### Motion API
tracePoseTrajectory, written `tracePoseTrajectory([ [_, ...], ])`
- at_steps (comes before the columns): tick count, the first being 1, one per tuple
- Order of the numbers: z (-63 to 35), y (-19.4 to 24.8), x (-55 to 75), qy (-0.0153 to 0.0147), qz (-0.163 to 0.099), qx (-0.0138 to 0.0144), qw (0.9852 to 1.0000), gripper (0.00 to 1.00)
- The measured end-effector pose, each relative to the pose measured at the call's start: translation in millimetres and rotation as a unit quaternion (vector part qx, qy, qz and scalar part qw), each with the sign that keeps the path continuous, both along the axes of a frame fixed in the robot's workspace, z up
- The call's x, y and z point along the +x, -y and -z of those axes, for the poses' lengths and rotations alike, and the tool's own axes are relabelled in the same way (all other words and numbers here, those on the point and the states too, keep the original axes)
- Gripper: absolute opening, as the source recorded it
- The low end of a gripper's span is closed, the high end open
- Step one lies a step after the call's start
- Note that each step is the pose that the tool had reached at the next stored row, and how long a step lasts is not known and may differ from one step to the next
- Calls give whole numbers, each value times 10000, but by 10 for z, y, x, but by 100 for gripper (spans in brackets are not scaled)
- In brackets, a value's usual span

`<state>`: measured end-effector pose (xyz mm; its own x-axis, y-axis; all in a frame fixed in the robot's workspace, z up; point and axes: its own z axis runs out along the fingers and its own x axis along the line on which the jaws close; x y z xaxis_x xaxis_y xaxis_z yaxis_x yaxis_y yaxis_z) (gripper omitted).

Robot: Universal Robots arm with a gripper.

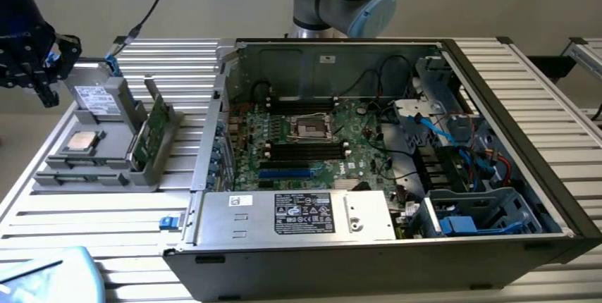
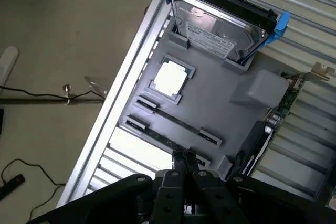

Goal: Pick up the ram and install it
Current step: 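Pick up the ram and move it above insertion slot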

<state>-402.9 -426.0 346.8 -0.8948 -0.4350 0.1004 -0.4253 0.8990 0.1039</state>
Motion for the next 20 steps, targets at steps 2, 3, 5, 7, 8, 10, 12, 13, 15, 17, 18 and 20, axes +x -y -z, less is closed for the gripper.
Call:
tracePoseTrajectory([
  [2,22,0,0,1,-182,3,9998,11],
  [3,34,0,0,2,-273,6,9996,11],
  [5,54,0,0,2,-455,10,9990,11],
  [7,68,0,0,2,-634,16,9980,11],
  [8,72,0,0,2,-727,16,9974,11],
  [10,79,0,0,2,-912,16,9958,11],
  [12,85,0,0,2,-1093,16,9940,11],
  [13,88,0,0,2,-1186,16,9929,11],
  [15,94,0,0,2,-1358,16,9907,11],
  [17,99,0,0,1,-1539,16,9881,11],
  [18,102,0,0,1,-1633,17,9866,11],
  [20,107,0,0,1,-1813,16,9834,11],
])
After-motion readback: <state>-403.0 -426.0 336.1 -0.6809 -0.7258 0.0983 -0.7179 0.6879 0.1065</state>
